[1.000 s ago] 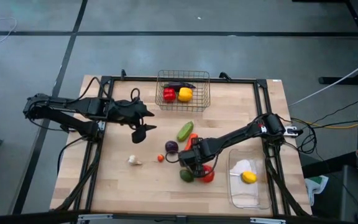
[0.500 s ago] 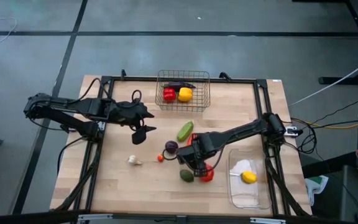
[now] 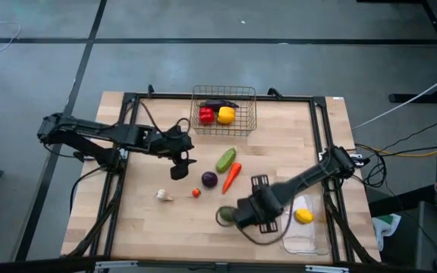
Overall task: Sort produce into baskets
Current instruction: Put the yellow lemon into the transparent bin
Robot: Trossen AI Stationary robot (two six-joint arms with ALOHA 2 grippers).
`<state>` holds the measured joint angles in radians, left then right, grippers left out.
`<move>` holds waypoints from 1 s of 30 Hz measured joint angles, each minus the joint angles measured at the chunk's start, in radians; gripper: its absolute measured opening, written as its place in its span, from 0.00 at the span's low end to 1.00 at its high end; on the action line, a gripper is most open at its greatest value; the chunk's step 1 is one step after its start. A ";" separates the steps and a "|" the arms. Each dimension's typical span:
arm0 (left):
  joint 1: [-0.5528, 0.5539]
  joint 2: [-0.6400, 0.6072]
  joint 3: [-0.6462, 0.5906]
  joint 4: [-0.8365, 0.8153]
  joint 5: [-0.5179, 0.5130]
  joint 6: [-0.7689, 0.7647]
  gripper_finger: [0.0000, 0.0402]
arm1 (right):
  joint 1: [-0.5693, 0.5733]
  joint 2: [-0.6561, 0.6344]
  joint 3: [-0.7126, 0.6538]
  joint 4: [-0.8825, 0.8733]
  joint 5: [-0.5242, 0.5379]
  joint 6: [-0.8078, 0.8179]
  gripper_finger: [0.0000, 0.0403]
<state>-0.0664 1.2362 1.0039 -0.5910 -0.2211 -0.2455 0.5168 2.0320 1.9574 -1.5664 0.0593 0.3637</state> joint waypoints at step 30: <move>-0.104 0.180 0.000 0.347 0.001 0.067 0.65 | 0.334 -0.365 -0.574 0.010 0.065 0.547 0.63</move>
<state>-0.1699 1.4166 1.0039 -0.2437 -0.2199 -0.1786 0.8512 1.6671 1.3834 -1.5565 0.1243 0.9104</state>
